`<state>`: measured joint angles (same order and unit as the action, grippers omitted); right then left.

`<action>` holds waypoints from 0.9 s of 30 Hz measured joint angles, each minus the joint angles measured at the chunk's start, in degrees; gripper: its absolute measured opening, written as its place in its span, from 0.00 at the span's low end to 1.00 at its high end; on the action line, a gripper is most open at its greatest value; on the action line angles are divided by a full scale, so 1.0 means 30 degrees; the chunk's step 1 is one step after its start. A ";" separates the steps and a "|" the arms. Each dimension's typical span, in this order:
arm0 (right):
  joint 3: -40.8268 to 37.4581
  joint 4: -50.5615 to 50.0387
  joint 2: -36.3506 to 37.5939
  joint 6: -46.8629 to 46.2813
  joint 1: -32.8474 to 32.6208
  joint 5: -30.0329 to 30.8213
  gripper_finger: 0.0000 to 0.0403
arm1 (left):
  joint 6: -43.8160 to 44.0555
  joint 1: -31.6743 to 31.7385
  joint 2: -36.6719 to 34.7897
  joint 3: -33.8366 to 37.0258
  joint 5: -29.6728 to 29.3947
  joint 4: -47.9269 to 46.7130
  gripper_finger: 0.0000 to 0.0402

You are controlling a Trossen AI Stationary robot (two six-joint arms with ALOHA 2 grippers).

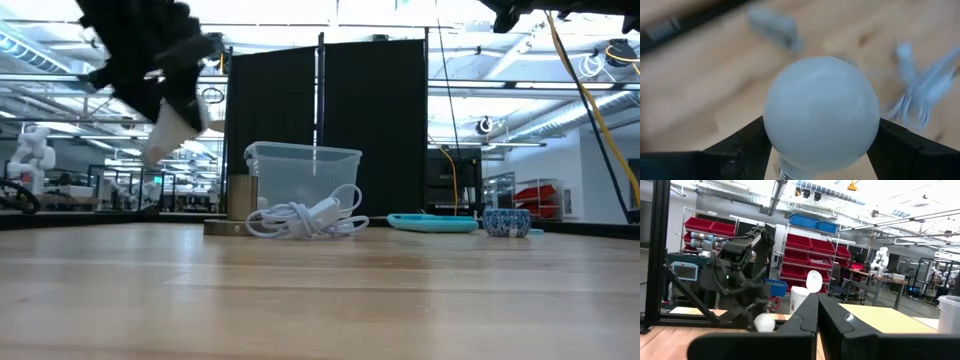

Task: Screw lightbulb
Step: Insert the white lightbulb into the desk lamp

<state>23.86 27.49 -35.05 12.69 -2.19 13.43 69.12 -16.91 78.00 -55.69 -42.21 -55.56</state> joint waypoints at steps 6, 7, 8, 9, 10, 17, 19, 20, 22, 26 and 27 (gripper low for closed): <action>0.0000 -0.0028 0.0000 -0.0255 0.0001 -0.0003 0.00 | -0.2746 0.0000 -0.0007 -0.0995 -0.4273 0.2604 0.68; 0.0000 0.0040 -0.0007 -0.0538 -0.0001 -0.0001 0.00 | -0.3471 0.0012 0.0000 -0.0995 -0.4794 0.3532 0.68; 0.0000 0.0151 -0.0007 -0.0803 0.0000 0.0000 0.00 | -0.4201 0.0077 0.0000 -0.0995 -0.5281 0.4529 0.68; 0.0000 0.0298 -0.0003 -0.1070 0.0003 0.0000 0.00 | -0.4912 0.0159 0.0000 -0.0995 -0.5614 0.5435 0.68; 0.0000 0.0428 0.0000 -0.1266 0.0006 0.0000 0.00 | -0.5613 0.0270 0.0000 -0.0973 -0.5787 0.6423 0.68; 0.0000 0.0502 0.0000 -0.1494 0.0000 0.0000 0.00 | -0.8727 0.0939 -0.0009 0.0863 -0.6562 1.2951 0.68; 0.0000 0.0495 0.0000 -0.1486 0.0000 0.0000 0.00 | -0.8712 0.0969 -0.0007 0.1646 -0.6878 1.3916 0.68; 0.0000 0.0491 0.0000 -0.1463 0.0003 0.0000 0.00 | -0.8686 0.0969 0.0007 0.2020 -0.6992 1.4510 0.68; 0.0000 0.0487 0.0000 -0.1372 0.0006 0.0000 0.00 | -0.8655 0.0969 0.0007 0.2730 -0.7091 1.5858 0.68; 0.0000 0.0432 0.0000 -0.0968 0.0003 0.0000 0.00 | -0.8594 0.0956 0.0000 0.3886 -0.6749 1.7711 0.68; 0.0000 0.0392 0.0000 -0.0816 -0.0001 0.0008 0.00 | -0.8506 0.0969 0.0000 0.4171 -0.6678 1.8087 0.68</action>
<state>23.86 28.66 -35.05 10.24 -2.20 13.45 43.60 -14.00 78.00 -43.18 -62.25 -1.30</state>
